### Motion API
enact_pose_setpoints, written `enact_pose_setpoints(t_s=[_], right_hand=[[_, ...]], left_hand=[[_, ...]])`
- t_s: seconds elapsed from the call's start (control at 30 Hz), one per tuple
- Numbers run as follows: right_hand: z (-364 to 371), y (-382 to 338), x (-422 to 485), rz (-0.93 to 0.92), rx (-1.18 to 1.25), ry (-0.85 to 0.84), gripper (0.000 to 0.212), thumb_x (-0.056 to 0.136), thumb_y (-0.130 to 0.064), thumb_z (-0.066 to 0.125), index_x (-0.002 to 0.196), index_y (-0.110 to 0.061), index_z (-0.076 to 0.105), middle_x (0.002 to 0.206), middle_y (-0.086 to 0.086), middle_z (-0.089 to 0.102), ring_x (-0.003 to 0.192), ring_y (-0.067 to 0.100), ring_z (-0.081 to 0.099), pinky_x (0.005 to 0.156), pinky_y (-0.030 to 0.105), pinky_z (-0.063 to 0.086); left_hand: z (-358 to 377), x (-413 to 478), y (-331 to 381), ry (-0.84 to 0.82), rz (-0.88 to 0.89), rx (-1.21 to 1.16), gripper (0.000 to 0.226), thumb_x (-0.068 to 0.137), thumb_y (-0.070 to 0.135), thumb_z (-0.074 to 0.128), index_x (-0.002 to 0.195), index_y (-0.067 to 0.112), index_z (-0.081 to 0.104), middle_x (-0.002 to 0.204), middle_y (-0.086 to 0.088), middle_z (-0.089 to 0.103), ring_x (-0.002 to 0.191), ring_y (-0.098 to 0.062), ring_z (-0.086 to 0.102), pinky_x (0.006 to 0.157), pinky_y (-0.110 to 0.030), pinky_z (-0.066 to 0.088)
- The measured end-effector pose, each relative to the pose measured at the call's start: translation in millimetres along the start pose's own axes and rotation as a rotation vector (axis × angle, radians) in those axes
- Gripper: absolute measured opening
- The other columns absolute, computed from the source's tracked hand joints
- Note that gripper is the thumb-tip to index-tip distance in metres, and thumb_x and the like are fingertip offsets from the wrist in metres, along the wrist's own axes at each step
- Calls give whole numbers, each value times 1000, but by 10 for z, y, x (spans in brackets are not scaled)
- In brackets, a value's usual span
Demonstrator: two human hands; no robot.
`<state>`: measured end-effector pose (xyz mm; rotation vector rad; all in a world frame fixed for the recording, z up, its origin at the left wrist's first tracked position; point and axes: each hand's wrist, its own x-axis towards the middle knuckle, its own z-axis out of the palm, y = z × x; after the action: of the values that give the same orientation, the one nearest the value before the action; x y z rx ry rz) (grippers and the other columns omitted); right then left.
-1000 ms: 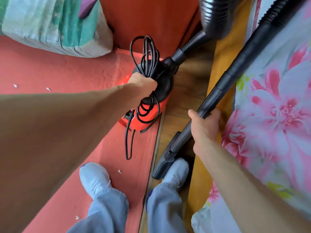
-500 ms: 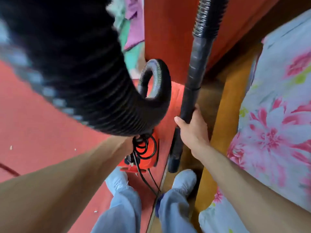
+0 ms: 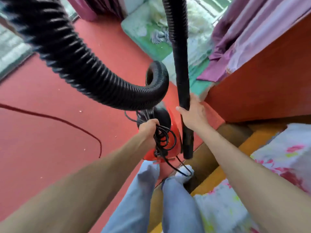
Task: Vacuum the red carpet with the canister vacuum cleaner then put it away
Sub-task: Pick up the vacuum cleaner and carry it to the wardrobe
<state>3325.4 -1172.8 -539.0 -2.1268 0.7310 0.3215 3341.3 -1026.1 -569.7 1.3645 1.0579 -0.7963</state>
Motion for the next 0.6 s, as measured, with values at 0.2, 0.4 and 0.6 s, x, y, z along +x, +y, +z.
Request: enact_pose_setpoints(t_s=[0.2,0.4,0.6], right_hand=[[61,-1058,-547,-217,-132,-104,37,86,-22,65,120,-17,52,106,12,65,101,34,61,81,39,46],[130,-1924,-1030,-474,-355,-252,38,90,-25,61,125,-17,47,110,14,60,104,38,59,79,42,46],[165,-2574,-1469,-634,-462,-319,38,88,-25,63,123,-16,48,113,13,63,106,37,59,82,44,49]], left_hand=[[-787,-810,293,25,-24,-264,9,68,2,53,69,10,47,56,-9,44,50,-24,47,56,-30,46],[-1274,-1413,557,179,47,-569,8,75,0,52,74,7,49,58,-9,43,47,-21,44,48,-23,43],[-1804,-1739,544,185,85,-780,14,78,-1,45,71,12,44,58,-5,39,46,-18,40,38,-20,38]])
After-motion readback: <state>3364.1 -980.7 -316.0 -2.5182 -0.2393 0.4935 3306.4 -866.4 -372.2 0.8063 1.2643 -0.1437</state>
